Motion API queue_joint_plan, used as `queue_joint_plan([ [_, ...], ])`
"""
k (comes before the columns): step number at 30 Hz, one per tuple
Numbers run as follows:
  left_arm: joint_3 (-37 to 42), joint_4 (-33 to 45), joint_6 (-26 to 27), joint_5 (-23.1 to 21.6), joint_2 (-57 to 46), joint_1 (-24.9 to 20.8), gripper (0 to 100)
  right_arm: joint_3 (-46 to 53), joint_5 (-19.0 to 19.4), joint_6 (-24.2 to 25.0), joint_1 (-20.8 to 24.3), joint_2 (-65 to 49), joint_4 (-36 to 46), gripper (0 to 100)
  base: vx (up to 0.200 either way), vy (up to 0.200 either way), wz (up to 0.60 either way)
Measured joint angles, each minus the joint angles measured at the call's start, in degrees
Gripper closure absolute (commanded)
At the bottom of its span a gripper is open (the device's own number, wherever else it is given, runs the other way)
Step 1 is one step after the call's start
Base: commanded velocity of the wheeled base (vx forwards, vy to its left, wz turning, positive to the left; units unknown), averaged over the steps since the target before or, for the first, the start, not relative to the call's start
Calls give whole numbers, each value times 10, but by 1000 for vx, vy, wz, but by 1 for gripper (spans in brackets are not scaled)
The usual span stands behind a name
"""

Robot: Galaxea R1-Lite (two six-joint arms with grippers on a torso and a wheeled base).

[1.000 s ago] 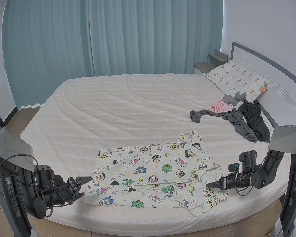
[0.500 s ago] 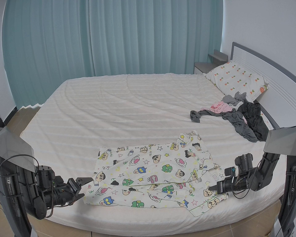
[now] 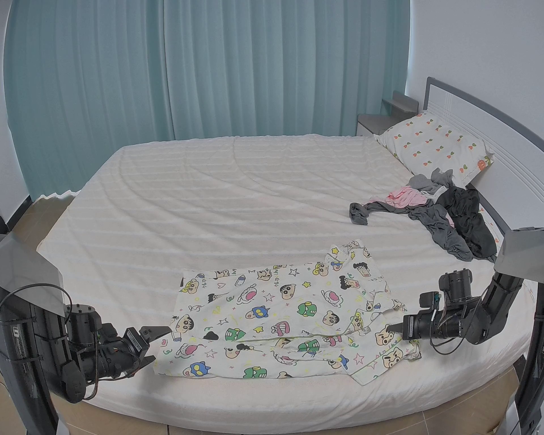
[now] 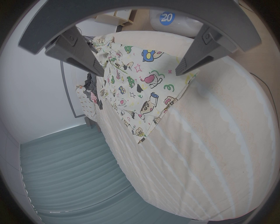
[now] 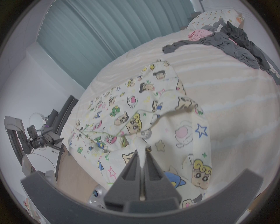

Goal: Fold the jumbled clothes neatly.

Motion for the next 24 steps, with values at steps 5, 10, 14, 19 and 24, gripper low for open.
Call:
queue_joint_plan([
  [5, 0, 0, 0, 0, 0, 0, 0, -7, -2, 29, 0, -4, -4, 100, 0, 0, 0],
  [10, 0, 0, 0, 2, 1, 0, 0, -18, -3, 49, 0, -6, -4, 100, 0, 0, 0],
  [14, 0, 0, 0, 4, 1, -1, 0, -30, -5, 71, 0, -6, -4, 100, 0, 0, 0],
  [19, 0, 0, 0, 4, 2, -1, 0, -41, -13, 78, 0, -6, -4, 0, 0, 0, 0],
  [24, 0, 0, 0, 4, 2, -1, 0, -52, -16, 94, -3, -3, -4, 0, 0, 0, 0],
])
